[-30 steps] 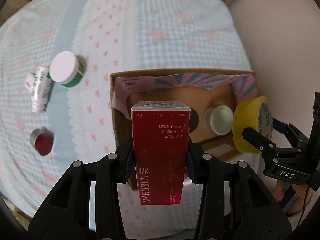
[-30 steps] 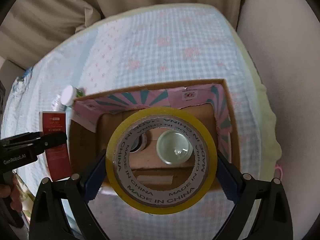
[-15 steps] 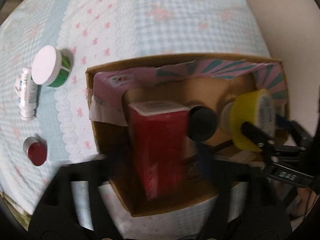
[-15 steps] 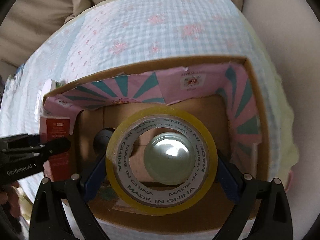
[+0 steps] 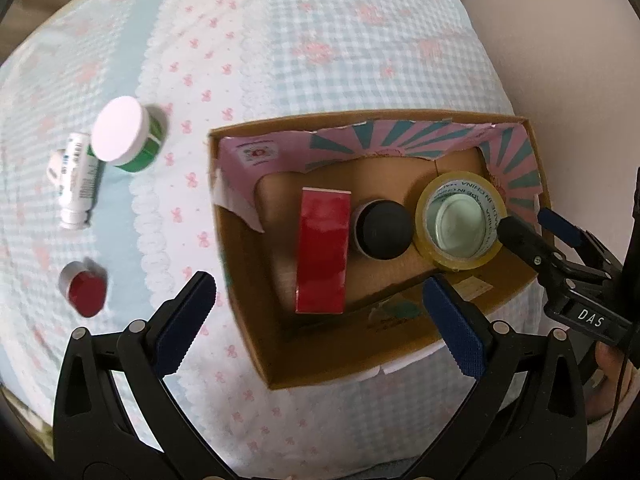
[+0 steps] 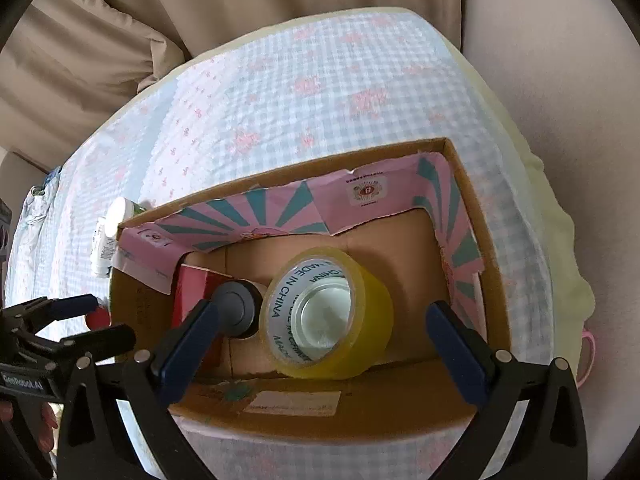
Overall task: Organize rigid objects
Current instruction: 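Lower tape roll into box, open right tool while left releases red box, then withdraw both tools and move the right tool toward the white pill bottle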
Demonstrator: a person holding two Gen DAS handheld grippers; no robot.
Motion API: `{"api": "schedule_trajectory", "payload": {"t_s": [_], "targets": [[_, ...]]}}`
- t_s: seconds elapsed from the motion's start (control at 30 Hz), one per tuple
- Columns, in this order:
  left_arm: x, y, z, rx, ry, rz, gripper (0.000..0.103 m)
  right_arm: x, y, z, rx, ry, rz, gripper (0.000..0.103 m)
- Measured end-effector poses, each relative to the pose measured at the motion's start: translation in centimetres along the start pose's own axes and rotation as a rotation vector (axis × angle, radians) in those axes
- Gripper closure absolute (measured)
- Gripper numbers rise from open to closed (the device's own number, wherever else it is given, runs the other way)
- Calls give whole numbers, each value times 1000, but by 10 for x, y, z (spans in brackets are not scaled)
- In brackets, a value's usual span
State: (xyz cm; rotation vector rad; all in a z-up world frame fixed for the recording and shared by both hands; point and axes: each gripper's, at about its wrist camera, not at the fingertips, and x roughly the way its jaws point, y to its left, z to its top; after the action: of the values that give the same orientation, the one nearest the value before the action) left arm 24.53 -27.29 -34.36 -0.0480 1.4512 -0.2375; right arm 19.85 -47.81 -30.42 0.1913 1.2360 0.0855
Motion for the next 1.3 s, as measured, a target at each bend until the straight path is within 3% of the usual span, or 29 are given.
{"api": "schedule_trajectory", "payload": {"t_s": [0.27,0.4,0.63,0.93,1.3], "targets": [[-39,1,-14,-3,-67,-14,0,-30,6,-1,-9,-44,-23,0],[-63,5,-25,-5,-112,-8,0,-41,14,-3,-40,-12,-41,0],[-107,37,-52,-54,-173,37,0,-65,34,-12,-71,-26,-34,0],[-165,103,-91,-137,-252,33,0,-98,98,-22,-134,-60,-19,0],[-239,187,-115,-128,-373,55,0,-139,213,-40,-193,-149,-21,0]]}}
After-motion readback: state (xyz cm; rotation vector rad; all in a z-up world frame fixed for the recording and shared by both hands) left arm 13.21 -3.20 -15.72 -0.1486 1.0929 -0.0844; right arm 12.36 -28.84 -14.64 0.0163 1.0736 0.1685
